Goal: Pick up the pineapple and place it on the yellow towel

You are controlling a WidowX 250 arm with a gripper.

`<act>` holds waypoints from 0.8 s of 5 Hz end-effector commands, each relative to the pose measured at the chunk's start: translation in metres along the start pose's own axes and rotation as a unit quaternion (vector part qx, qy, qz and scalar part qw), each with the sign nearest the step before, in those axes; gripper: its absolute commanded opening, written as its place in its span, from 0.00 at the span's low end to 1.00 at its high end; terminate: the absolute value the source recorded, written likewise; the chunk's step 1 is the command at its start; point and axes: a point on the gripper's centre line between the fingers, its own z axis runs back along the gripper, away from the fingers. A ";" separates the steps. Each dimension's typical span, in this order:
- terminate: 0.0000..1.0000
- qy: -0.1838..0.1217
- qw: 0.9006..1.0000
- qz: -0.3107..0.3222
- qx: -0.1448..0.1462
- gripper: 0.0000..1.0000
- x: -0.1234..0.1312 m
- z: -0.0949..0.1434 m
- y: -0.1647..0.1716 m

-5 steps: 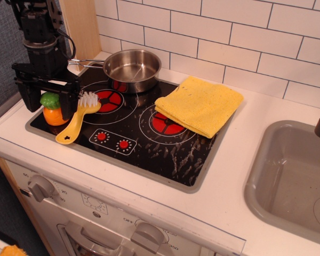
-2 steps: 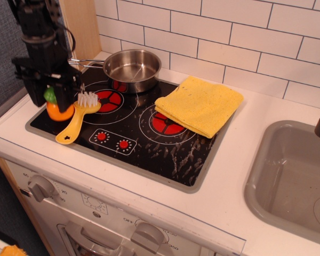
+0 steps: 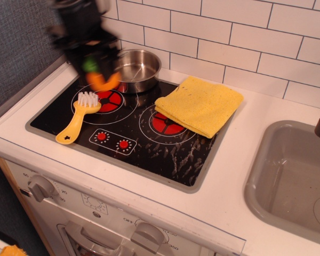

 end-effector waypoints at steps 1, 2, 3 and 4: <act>0.00 0.025 0.993 -0.102 -0.055 0.00 0.037 -0.030 -0.092; 0.00 0.035 0.990 -0.130 -0.047 0.00 0.052 -0.044 -0.113; 0.00 0.044 0.989 -0.142 -0.022 0.00 0.057 -0.051 -0.114; 0.00 0.041 0.991 -0.127 -0.003 0.00 0.057 -0.047 -0.103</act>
